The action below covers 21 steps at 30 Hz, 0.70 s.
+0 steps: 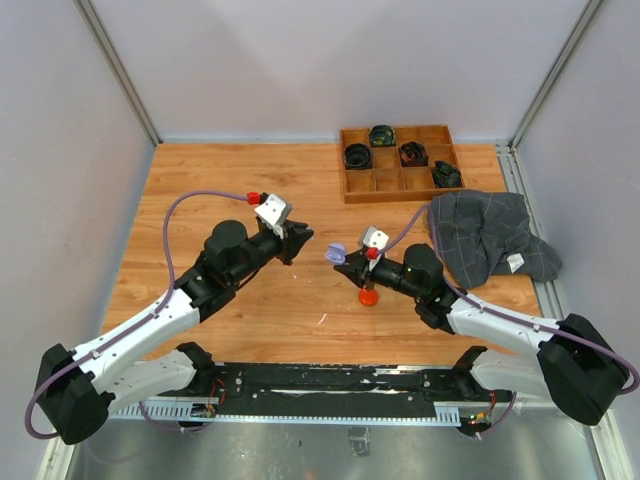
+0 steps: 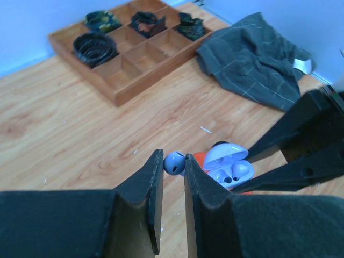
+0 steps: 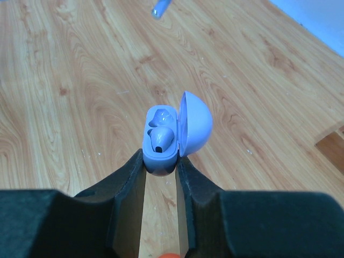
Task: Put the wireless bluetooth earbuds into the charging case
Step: Pick up the earbud from the center of the board, then place the earbud in the charging case.
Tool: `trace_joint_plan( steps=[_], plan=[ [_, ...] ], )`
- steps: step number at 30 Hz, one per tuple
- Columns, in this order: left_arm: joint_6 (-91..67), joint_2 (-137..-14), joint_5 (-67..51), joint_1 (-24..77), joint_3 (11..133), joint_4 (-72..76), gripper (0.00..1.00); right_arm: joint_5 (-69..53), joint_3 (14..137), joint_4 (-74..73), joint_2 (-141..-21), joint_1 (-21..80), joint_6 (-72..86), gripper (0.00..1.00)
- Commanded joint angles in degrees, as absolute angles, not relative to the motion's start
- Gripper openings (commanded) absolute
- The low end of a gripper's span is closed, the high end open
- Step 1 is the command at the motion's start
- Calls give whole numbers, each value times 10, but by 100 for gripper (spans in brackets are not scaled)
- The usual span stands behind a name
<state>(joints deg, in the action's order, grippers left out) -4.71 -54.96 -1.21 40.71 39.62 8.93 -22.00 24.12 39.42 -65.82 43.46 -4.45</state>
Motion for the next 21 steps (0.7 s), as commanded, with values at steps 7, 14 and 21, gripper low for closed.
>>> trace_joint_plan(
  steps=[7, 14, 21],
  plan=[
    [88, -525, -183, 413, 345, 255, 21, -248, 283, 411, -624, 435, -10, 1],
    [141, -512, -217, 424, 306, 336, 21, -256, 290, 403, -605, 435, 4, 1],
    [190, -527, -242, 438, 300, 359, 22, -262, 293, 396, -584, 435, 10, 1]
  ],
)
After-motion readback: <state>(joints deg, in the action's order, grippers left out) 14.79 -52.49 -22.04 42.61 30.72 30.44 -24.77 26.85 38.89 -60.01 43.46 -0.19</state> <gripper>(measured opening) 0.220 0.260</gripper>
